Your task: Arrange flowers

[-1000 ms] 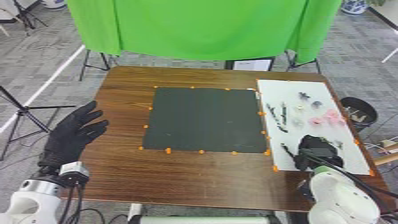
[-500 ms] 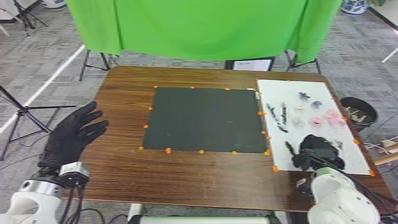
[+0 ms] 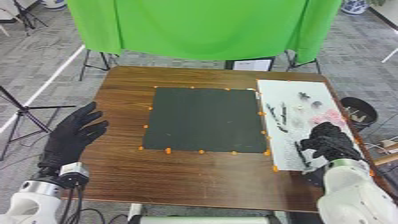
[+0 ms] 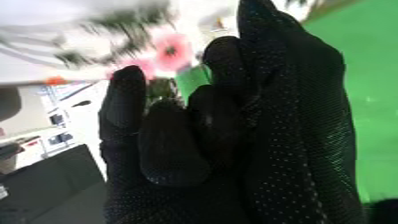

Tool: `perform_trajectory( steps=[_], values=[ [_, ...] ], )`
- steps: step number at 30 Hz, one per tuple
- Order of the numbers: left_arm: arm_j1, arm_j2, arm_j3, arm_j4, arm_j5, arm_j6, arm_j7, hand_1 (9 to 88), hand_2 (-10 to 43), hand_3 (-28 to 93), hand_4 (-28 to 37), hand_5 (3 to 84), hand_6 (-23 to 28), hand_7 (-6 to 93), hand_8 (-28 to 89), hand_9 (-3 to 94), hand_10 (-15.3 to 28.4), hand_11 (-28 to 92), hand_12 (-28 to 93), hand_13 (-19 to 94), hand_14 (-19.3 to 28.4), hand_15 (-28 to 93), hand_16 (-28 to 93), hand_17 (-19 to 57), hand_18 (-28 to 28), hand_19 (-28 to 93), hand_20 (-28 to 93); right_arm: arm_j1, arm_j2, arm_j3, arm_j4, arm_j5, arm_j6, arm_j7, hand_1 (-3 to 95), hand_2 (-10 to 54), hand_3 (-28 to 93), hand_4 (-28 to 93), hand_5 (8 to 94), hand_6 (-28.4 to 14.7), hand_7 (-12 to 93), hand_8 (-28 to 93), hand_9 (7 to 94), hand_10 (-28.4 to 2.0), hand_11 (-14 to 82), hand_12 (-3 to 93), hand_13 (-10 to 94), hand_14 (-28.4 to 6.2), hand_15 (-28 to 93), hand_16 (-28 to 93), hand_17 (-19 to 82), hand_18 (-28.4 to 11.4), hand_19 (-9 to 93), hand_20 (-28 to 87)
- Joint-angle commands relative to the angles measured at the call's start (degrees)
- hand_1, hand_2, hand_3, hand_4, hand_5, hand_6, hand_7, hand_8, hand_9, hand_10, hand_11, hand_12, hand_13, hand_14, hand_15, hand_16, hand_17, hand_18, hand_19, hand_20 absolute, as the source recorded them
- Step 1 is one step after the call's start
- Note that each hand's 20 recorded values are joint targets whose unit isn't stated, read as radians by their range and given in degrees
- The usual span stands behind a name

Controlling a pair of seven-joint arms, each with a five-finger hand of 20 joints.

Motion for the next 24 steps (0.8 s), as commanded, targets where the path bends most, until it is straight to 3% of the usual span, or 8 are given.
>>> perform_trajectory(
  steps=[1, 3, 6, 7, 8, 9, 14, 24],
  values=[
    [0.74, 0.0, -0.34, -0.16, 0.09, 0.03, -0.29, 24.6, -6.3, 71, -27.7, 31.4, 5.2, 18.3, -10, 26.8, 13.0, 24, 17, 21, 17.5, 47, -4, -8.2, 21.7, 42, 9, 3.26, 0.93, 0.94, -2.0, 0.24, -6.38, 3.23, 76.3, -4.6, -28, 85, 63.7, 0.8, 59, 25, 75.0, -6.8, 67.5, 72.7, 74, -7.7, 89, 41, 29, -17.7, 77, 40],
    [0.64, -0.15, -0.34, -0.09, 0.18, -0.23, -0.4, 24.6, -6.2, 71, -27.7, 31.4, 5.2, 18.3, -10, 26.8, 13.0, 24, 17, 21, 17.5, 47, -4, -8.2, 21.7, 42, 9, 3.0, 0.43, 1.19, -1.94, 0.0, -6.45, 4.47, 76.5, -5.0, -28, 81, 64.0, 1.2, 59, 22, 74.7, -7.4, 66.8, 71.5, 73, -8.0, 88, 41, 28, -17.9, 76, 40],
    [0.76, -0.26, -0.35, -0.11, 0.15, -0.05, -0.46, 24.6, -6.2, 71, -27.7, 31.4, 5.2, 18.3, -10, 26.8, 13.0, 24, 17, 21, 17.5, 47, -4, -8.2, 21.8, 42, 9, 2.45, -0.27, 2.62, -2.76, 0.96, -12.55, 6.6, 70.0, -8.7, -28, 66, 66.2, 0.2, 48, 13, 72.5, -8.9, 68.1, 64.6, 72, -8.9, 86, 43, 27, -18.7, 75, 39],
    [0.93, -0.28, -0.46, -0.19, 0.1, -0.04, -0.44, 24.6, -6.2, 71, -27.7, 31.4, 5.2, 18.3, -10, 26.8, 13.0, 24, 17, 21, 17.5, 47, -4, -8.2, 21.8, 42, 9, 2.46, -0.37, 2.75, -2.91, 0.67, -14.51, 7.17, 44.2, -9.2, 35, 20, 66.8, -1.0, 44, -5, 70.8, -9.4, 67.6, 65.0, 71, -9.5, 85, 44, 27, -19.0, 75, 40],
    [1.05, -0.31, -0.54, -0.19, 0.13, -0.04, -0.4, 24.6, -6.2, 71, -27.7, 31.4, 5.2, 18.3, -10, 26.8, 13.0, 24, 17, 21, 17.5, 47, -4, -8.2, 21.7, 42, 9, 2.51, -0.44, 2.78, -3.0, 0.27, -16.42, 7.61, 33.9, -9.4, 62, -12, 66.5, -2.0, 37, -10, 69.3, -10.2, 67.7, 65.3, 70, -10.0, 86, 44, 26, -19.5, 74, 40],
    [1.04, -0.31, -0.58, -0.16, 0.18, -0.05, -0.43, 24.6, -6.2, 71, -27.7, 31.4, 5.2, 18.3, -10, 26.8, 13.0, 24, 17, 21, 17.5, 47, -4, -8.2, 21.7, 42, 9, 2.24, -0.47, 2.92, -3.04, 0.43, -16.82, 7.42, 32.4, -9.5, 68, -24, 65.5, -2.5, 34, -12, 68.0, -10.7, 67.9, 65.8, 69, -10.3, 86, 45, 25, -19.9, 74, 40],
    [0.96, -0.25, -0.49, -0.14, 0.14, -0.18, -0.29, 24.6, -6.4, 71, -27.7, 31.4, 5.3, 18.3, -10, 26.8, 13.0, 24, 17, 21, 17.5, 47, -4, -8.2, 21.7, 42, 9, 1.88, -1.2, 2.83, -3.0, 2.13, -19.08, 7.41, 49.3, -9.5, 30, -28, 61.9, -3.9, 31, -12, 64.0, -12.2, 68.3, 66.0, 65, -11.7, 87, 45, 23, -20.9, 72, 41],
    [0.55, -0.17, -0.3, 0.06, 0.17, -0.38, -0.65, 24.6, -6.2, 71, -27.8, 31.4, 5.3, 18.2, -10, 26.8, 12.9, 24, 17, 21, 17.5, 47, -4, -8.2, 21.7, 42, 9, 1.36, -2.02, 0.83, -0.73, 1.62, -20.94, 7.61, 51.4, -9.5, 26, -28, 61.1, -3.9, 31, -12, 62.8, -12.6, 68.7, 64.9, 63, -12.1, 87, 44, 22, -21.1, 72, 41]
  ],
)
